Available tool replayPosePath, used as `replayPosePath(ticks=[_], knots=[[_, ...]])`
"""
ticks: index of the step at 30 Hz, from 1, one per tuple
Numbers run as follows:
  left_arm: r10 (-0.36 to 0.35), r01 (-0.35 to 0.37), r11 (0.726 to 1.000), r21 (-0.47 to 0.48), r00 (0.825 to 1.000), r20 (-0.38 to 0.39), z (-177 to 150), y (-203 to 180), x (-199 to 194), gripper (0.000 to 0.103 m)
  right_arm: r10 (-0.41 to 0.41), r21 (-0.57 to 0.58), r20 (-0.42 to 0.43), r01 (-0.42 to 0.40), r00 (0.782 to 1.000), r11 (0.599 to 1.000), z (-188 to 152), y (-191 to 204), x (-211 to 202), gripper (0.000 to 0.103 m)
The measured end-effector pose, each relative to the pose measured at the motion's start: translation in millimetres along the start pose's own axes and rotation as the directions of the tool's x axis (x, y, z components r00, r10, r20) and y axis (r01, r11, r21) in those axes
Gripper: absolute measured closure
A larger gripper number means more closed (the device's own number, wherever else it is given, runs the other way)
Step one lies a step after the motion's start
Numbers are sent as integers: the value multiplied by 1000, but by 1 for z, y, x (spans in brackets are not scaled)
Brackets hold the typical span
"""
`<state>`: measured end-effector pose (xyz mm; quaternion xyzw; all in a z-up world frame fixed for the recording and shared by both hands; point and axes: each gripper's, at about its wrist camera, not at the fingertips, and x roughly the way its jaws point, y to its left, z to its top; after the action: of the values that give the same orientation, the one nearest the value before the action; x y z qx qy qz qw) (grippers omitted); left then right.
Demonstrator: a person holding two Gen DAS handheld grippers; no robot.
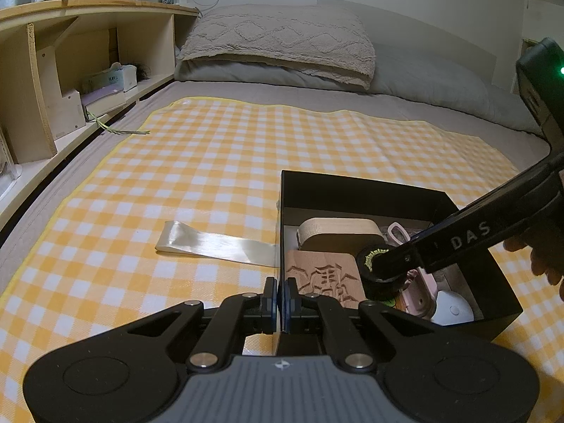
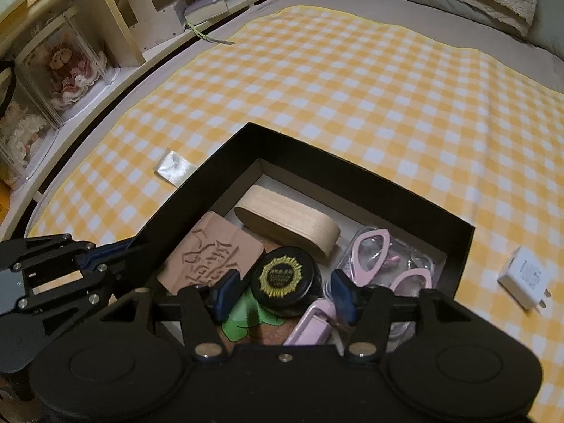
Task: Organize rigid objects
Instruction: 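Carry the black tin into the black box and lower it, then open the right gripper and withdraw it from the box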
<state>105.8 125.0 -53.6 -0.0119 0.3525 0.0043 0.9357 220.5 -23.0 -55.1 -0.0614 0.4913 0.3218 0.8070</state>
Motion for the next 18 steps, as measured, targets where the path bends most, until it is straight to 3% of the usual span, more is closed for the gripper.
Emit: replayPosePath(ticks=[11, 12, 13, 15, 18], knots=[[1, -1, 1000, 0, 1000, -1, 0, -1, 0, 99, 49, 18, 82, -51, 995, 999, 7, 1, -35, 34], [1, -1, 1000, 0, 1000, -1, 0, -1, 0, 99, 48, 14, 88, -49, 995, 999, 8, 2, -36, 41], [1, -1, 1000, 1, 1000, -1, 0, 0, 0, 99, 42, 7, 85, -43, 995, 999, 8, 3, -36, 64], [3, -3, 1000, 1, 1000, -2, 0, 0, 0, 99, 23, -7, 45, -23, 999, 1000, 9, 4, -28, 86], [1, -1, 1000, 1, 1000, 0, 0, -1, 0, 99, -12, -40, 6, 12, 1000, 999, 6, 6, -14, 86]])
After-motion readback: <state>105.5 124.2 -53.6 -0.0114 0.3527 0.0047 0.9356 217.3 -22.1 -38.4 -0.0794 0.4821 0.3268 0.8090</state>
